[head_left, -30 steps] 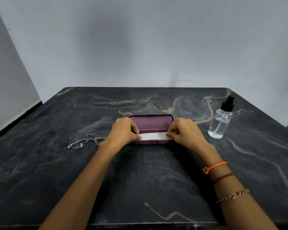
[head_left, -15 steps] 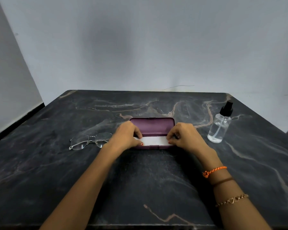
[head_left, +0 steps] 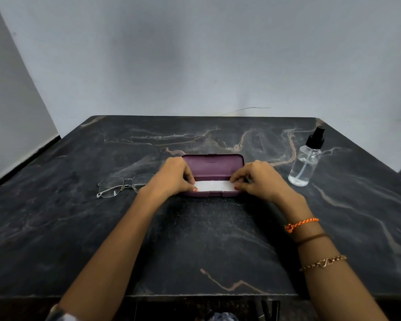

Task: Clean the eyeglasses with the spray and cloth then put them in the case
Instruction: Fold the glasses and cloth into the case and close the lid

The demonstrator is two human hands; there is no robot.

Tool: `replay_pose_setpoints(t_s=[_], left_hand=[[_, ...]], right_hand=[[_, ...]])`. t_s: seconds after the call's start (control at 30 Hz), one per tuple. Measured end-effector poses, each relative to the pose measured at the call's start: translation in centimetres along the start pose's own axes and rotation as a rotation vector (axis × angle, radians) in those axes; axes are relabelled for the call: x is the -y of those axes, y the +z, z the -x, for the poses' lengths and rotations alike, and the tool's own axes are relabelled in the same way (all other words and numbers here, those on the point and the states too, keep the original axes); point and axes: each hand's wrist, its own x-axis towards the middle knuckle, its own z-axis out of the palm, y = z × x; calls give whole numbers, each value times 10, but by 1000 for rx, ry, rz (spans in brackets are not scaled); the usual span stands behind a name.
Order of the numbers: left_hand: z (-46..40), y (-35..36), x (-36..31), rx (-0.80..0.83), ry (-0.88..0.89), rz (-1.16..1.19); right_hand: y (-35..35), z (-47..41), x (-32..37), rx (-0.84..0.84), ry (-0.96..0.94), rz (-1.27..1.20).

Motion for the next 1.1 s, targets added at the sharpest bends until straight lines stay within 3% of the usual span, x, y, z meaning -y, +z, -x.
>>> replay_pose_setpoints(t_s=[0.37,0.57,0.7,0.9,1.1], left_hand=[[-2,1,9,-175,78,6],[-2,4,14,-407,160,1],[5,2,16,-590,315,-9],[31,-15,35,-798,405,-194],[75,-41,106,-927,122,-112]], right_hand=[[2,2,3,-180,-33,-22],[11,3,19,-547,-129,-40],[17,4,35,-765,-153,-11],[42,14,65,-808,-248,30],[61,8,117,-706,-217,-42]])
